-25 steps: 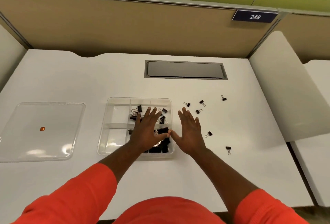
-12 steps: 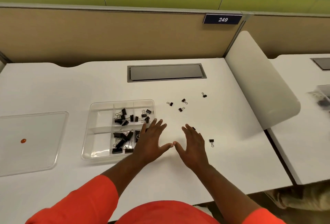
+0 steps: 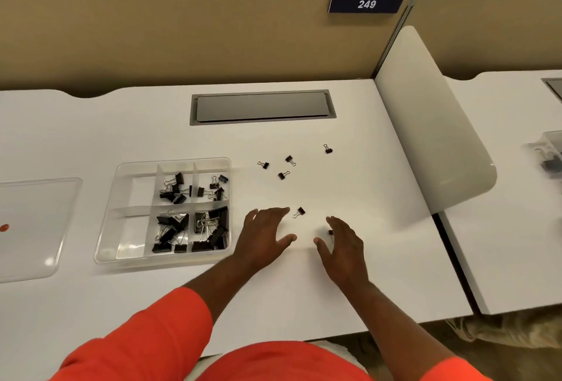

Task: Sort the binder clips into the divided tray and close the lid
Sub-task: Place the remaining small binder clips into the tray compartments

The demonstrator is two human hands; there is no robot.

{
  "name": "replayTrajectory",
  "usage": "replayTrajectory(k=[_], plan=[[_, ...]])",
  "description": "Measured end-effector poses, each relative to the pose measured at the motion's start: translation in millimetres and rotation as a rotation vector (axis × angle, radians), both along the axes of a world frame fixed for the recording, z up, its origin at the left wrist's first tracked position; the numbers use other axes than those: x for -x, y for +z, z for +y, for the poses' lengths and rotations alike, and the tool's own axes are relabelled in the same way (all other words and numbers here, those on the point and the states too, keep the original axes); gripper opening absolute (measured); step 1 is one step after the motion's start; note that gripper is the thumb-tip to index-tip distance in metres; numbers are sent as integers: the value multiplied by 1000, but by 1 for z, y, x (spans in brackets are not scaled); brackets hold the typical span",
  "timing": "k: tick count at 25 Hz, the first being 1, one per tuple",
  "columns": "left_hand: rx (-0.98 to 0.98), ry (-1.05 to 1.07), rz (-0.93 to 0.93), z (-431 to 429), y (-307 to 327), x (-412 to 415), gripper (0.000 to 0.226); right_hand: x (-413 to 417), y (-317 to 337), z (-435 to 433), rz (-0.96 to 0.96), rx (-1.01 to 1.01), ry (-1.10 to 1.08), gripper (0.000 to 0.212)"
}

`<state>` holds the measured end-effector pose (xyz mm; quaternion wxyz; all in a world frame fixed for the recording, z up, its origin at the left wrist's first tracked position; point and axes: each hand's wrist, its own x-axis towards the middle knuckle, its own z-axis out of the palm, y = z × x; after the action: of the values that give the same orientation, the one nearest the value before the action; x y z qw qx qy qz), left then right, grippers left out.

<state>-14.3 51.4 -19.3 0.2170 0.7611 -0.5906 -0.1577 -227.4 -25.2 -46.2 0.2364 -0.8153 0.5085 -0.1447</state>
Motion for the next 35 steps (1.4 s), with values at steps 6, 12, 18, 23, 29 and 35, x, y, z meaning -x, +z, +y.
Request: replayTrajectory(k=[6,12,18,23,29,35], plan=[[-129,50,-37,-29,-21,21,65,28,-15,-24,-17,-109,-6,47],[-225,131,-78,-60,-40,31,64,30,-26,-48,-20,-164,94,31],[-169,201,-128,-82,-45,38,34,26,-29,-63,13,-93,245,13],[-161,230,-105,-88,-44,40,20,24,-27,-64,21,-96,275,13],[-97,209,-66,-72,-30,36,24,13,-15,-59,-108,-113,217,23],[30,165,-28,-40,2,11,23,-34,5,-48,-164,-63,171,31]])
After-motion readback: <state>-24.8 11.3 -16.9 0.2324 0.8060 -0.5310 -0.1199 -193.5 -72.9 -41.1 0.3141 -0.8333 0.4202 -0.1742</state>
